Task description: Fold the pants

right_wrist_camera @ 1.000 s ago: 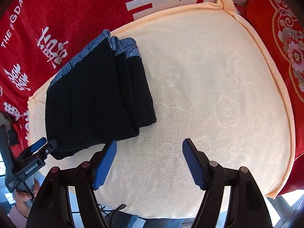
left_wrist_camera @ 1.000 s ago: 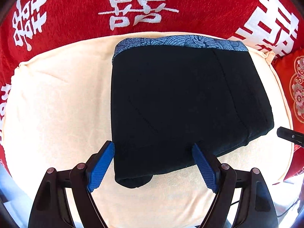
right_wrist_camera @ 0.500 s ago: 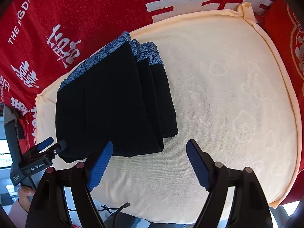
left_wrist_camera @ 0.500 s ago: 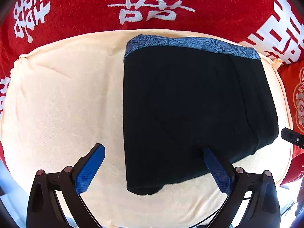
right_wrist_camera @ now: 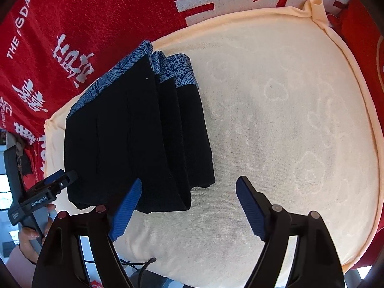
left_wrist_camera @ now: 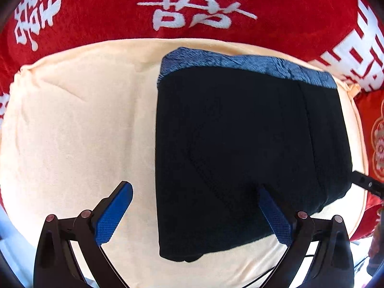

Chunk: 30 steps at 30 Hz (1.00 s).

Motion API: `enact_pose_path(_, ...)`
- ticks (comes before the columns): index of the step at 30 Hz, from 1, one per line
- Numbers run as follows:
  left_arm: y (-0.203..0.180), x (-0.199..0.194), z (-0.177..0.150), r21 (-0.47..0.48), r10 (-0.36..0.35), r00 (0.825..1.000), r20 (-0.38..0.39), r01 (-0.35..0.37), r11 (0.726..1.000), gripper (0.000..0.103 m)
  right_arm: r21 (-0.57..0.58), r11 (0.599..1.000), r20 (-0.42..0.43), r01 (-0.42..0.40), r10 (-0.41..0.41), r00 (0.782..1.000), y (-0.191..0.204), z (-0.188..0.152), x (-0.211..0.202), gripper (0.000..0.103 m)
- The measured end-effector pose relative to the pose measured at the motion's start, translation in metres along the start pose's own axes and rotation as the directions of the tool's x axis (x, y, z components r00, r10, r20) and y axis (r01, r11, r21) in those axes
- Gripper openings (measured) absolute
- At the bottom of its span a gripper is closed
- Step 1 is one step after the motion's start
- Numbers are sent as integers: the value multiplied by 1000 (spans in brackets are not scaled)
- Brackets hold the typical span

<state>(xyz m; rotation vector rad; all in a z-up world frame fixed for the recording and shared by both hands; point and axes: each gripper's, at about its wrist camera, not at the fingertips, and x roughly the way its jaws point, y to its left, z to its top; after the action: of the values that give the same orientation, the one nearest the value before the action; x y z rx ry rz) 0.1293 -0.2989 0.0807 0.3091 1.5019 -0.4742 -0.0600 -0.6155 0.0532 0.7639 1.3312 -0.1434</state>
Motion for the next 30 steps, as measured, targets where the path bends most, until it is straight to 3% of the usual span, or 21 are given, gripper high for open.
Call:
enact_pose_path(3,12,0,8,-19,-56,998,-6,56,998,103,-30,999,11,-40,41,999,-7,4,-6,84)
enact_pose_path(9,40,1,33,-46,-172,985,28,173,984,103,23,970,-14,-242,242,970,-29,25,2,84)
enact_pose_path(12,52,13,45,-68,-302,953,1,301,951,103,52,946,-48,-320,323,945,-39,39,18,85)
enact_pose_path(15,59,26,53,-63,-366,930,-10,365,929,103,54,927,-74,-371,374,924,-46,52,36,85)
enact_pose_path(19,56,48,59,-63,-441,896,-44,438,897,103,47,866,-137,-498,499,855,-45,62,59,85)
enact_pose_path(22,45,64,60,-36,-461,884,-73,460,887,103,23,842,-159,-539,535,830,-42,64,70,86)
enact_pose_path(26,43,76,61,-67,-497,863,-90,492,868,103,26,831,-157,-555,552,819,-43,65,71,86)
enact_pose_path(30,43,73,58,-60,-471,879,-70,468,882,103,71,853,-178,-517,521,835,-40,70,72,86)
